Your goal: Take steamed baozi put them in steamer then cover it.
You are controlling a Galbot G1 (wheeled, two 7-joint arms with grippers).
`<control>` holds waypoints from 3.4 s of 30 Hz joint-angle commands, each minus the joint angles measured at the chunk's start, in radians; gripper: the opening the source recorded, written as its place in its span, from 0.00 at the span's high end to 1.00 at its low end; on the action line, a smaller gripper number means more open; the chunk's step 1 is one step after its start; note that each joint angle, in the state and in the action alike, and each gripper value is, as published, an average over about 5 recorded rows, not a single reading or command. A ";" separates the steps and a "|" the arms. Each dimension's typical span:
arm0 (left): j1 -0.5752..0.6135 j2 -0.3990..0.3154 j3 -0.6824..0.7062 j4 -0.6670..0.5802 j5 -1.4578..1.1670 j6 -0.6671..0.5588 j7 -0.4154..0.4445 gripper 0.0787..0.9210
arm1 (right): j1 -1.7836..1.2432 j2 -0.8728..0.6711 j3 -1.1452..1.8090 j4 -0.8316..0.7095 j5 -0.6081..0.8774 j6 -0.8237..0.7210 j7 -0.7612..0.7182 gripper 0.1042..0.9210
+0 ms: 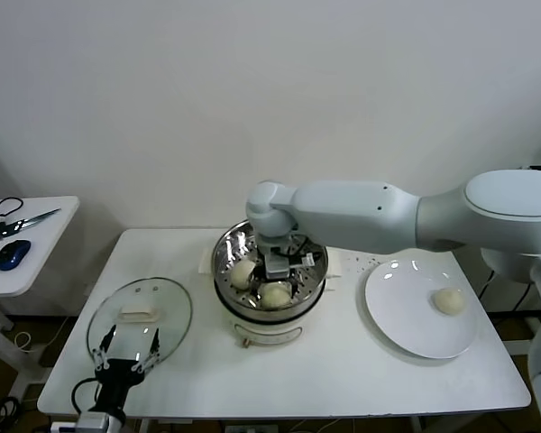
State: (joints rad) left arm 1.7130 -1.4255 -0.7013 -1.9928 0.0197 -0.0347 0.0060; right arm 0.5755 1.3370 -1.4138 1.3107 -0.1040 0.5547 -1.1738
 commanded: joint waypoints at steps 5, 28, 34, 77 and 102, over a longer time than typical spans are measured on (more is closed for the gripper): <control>-0.001 0.002 -0.001 -0.006 -0.002 0.003 -0.002 0.12 | 0.056 -0.053 0.035 -0.004 -0.002 0.005 -0.002 0.12; 0.006 0.007 0.004 -0.030 0.004 0.010 -0.004 0.12 | 0.017 -0.791 -0.013 -0.057 0.413 -0.778 0.093 0.12; 0.006 0.005 -0.003 -0.036 0.005 0.016 -0.006 0.12 | -0.320 -0.853 0.314 -0.158 0.216 -0.742 0.065 0.12; 0.069 -0.021 -0.024 -0.034 0.036 0.013 -0.011 0.12 | -0.645 -0.501 0.815 -0.674 -0.246 -0.441 0.004 0.13; 0.062 -0.013 -0.005 -0.059 0.023 0.006 -0.008 0.12 | -0.092 -0.564 0.223 -0.425 0.300 -0.627 -0.010 0.26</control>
State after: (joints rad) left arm 1.7785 -1.4416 -0.7113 -2.0499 0.0452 -0.0272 -0.0027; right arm 0.1460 0.7654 -0.8440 0.7898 -0.1310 0.0191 -1.1881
